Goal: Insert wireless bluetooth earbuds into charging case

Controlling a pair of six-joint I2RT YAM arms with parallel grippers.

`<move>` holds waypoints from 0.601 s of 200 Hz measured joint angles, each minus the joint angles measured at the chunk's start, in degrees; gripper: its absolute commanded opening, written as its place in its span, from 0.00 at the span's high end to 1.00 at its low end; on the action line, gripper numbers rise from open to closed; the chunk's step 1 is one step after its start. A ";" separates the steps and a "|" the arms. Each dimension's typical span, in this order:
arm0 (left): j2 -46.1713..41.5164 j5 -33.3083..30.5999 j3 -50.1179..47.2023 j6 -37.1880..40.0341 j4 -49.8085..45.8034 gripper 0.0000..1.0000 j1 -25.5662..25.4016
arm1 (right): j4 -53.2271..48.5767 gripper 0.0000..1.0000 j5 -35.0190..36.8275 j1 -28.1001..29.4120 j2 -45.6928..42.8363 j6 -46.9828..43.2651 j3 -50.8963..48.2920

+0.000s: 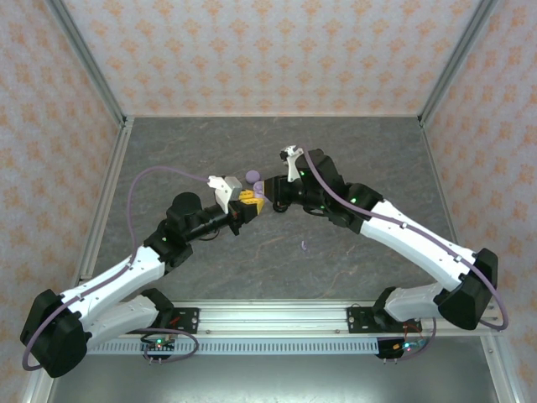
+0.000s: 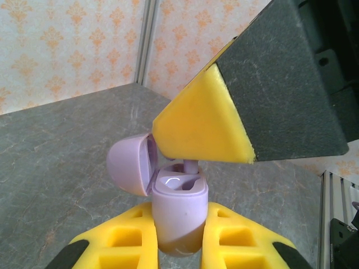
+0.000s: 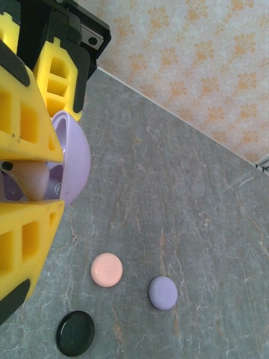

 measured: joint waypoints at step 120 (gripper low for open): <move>-1.25 -0.61 -0.04 0.07 -0.02 0.98 0.00 | -11.89 0.32 12.41 -1.64 -9.42 -1.97 0.66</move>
